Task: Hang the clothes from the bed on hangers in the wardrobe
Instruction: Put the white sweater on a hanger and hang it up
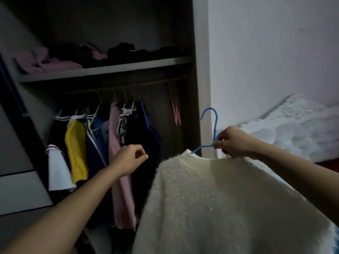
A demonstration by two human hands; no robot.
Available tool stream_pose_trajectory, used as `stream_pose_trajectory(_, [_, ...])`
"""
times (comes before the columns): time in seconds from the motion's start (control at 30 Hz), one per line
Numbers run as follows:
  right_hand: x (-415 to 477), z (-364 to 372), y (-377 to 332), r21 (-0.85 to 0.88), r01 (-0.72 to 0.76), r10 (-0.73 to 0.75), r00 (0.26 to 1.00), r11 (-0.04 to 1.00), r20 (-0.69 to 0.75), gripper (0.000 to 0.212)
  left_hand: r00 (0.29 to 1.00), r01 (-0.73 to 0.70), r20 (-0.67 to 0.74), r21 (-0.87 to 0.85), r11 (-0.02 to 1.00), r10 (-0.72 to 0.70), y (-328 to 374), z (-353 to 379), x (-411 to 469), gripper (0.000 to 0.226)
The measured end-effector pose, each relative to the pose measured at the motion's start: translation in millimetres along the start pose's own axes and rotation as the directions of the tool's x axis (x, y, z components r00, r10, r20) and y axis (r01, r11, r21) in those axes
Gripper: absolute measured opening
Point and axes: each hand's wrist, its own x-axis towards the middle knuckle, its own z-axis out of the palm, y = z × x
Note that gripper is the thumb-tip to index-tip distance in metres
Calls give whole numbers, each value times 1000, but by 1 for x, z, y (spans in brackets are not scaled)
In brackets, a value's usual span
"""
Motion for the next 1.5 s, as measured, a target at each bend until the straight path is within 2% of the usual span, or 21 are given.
stream_pose_trajectory(0.17, [60,31,-39,-71,35,-37,999,997,-28,20,999,52,2,48,997,-52,-43,-11,10,15])
stream_pose_trajectory(0.3, [119,42,-66,-108,76,-82,995,991,-58,23,999,27,24,107,994,-30,-62,-10,44,13])
stream_pose_trajectory(0.5, [221,66,-103,-77,103,-109,991,992,-77,3,1000,-10,-6,204,979,12,-81,-9,136,20])
stream_pose_trajectory(0.6, [273,82,-113,-52,84,-89,990,995,-109,7,998,-21,-50,250,968,35,-91,-14,175,27])
stream_pose_trajectory(0.77, [348,95,-131,45,84,-72,971,995,-230,11,995,6,-93,300,954,23,-123,-24,212,30])
stream_pose_trajectory(0.97, [416,93,-169,130,100,-47,930,986,-365,26,980,-23,-178,339,940,89,-160,-42,250,29])
stream_pose_trajectory(1.1, [455,103,-186,131,59,2,907,990,-422,21,971,-76,-187,359,930,151,-182,-50,278,31])
stream_pose_trajectory(1.17, [477,114,-191,101,14,30,906,995,-423,27,970,-103,-173,346,933,171,-194,-54,292,31])
stream_pose_trajectory(1.33, [516,156,-181,-29,-62,47,934,998,-353,28,928,-230,-209,329,916,308,-222,-57,316,24])
stream_pose_trajectory(1.5, [525,180,-164,96,-75,106,919,993,-380,19,899,-304,-238,266,915,368,-236,-48,328,24])
